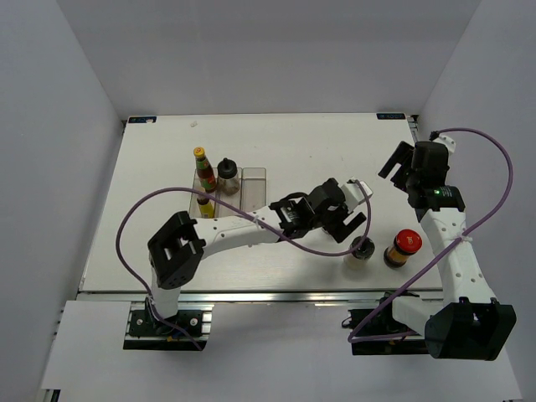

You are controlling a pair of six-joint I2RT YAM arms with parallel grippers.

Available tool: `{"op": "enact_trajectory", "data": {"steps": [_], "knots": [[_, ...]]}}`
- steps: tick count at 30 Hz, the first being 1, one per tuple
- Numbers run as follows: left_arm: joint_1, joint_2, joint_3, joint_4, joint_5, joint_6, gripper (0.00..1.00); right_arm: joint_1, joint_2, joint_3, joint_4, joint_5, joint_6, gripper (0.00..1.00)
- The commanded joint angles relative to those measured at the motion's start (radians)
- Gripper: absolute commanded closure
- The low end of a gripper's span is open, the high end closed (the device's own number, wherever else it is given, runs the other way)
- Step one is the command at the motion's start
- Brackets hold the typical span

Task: Organize the condiment bottles

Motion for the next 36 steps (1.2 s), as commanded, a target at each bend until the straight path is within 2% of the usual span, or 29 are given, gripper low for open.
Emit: {"op": "enact_trajectory", "data": {"steps": [1,8,15,28,29,32,33,36], "knots": [[0.004,0.073,0.081,-0.027,-0.086,-0.007,0.02,-0.004,-0.016,0.002,0.029,-0.007,-0.018,0.11],[0.051,0.204,0.211,-0.077,-0.116,-0.062,0.02,-0.004,-0.019,-0.004,0.034,-0.005,-0.025,0.11],[0.054,0.249,0.228,-0.082,-0.112,-0.077,0.02,-0.004,-0.013,-0.012,0.044,-0.008,-0.029,0.11],[0.054,0.206,0.202,-0.090,-0.070,-0.087,0.03,-0.002,-0.015,-0.015,0.054,-0.007,-0.027,0.11],[0.054,0.203,0.196,-0.093,-0.070,-0.088,0.05,-0.002,-0.015,-0.016,0.055,-0.007,-0.027,0.11],[0.054,0.189,0.184,-0.099,-0.073,-0.097,0.23,-0.004,-0.015,-0.021,0.057,-0.008,-0.024,0.11],[0.054,0.184,0.176,-0.097,-0.073,-0.098,0.33,-0.004,-0.015,-0.021,0.055,-0.010,-0.024,0.11],[0.054,0.167,0.164,-0.087,-0.079,-0.101,0.44,-0.004,-0.018,-0.021,0.055,-0.011,-0.024,0.11]]}}
